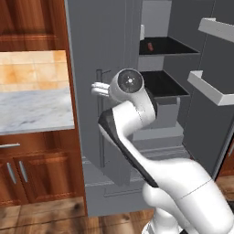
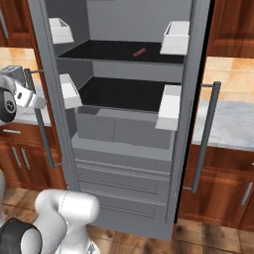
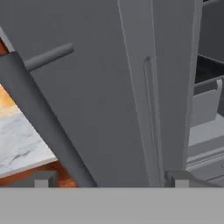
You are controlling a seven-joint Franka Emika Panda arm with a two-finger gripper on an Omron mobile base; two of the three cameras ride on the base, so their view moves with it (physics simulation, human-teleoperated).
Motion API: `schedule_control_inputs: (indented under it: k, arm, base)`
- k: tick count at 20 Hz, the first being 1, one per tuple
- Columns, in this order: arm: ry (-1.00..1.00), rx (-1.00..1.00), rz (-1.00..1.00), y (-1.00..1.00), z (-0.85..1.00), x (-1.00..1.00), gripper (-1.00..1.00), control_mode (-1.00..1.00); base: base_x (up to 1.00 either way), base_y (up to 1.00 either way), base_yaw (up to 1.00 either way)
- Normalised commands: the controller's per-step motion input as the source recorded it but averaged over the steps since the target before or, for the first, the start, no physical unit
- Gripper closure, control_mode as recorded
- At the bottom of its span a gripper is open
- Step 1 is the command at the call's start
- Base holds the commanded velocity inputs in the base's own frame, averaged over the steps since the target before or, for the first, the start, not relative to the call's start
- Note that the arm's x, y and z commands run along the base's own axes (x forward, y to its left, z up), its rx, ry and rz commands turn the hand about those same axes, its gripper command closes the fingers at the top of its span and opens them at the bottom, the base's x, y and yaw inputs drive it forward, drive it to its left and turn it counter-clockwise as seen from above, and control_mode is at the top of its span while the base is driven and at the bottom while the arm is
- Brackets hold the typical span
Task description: Move the hot dog bun to the plate on the dining table and place the condiment next to that plate. Then navigate to the fridge and take the sausage and place it on the plate as well.
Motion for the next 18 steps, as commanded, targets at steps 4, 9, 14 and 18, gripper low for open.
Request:
schedule_control_inputs:
  k: [4,9,14,18]
  arm:
    - [0.19,0.21,-0.10,-0.96,0.21,-0.24,-1.00,-1.00]
    - [0.16,0.28,-0.02,-0.94,0.00,0.01,-1.00,-1.00]
    - [0.01,0.40,0.00,-0.67,0.00,0.06,-1.00,-1.00]
    - [0.00,0.44,0.04,-0.22,0.04,0.37,-1.00,-1.00]
  base:
    - [0.00,0.00,0.00]
    - [0.00,0.00,0.00]
    - [0.00,0.00,0.00]
    - [0.00,0.00,0.00]
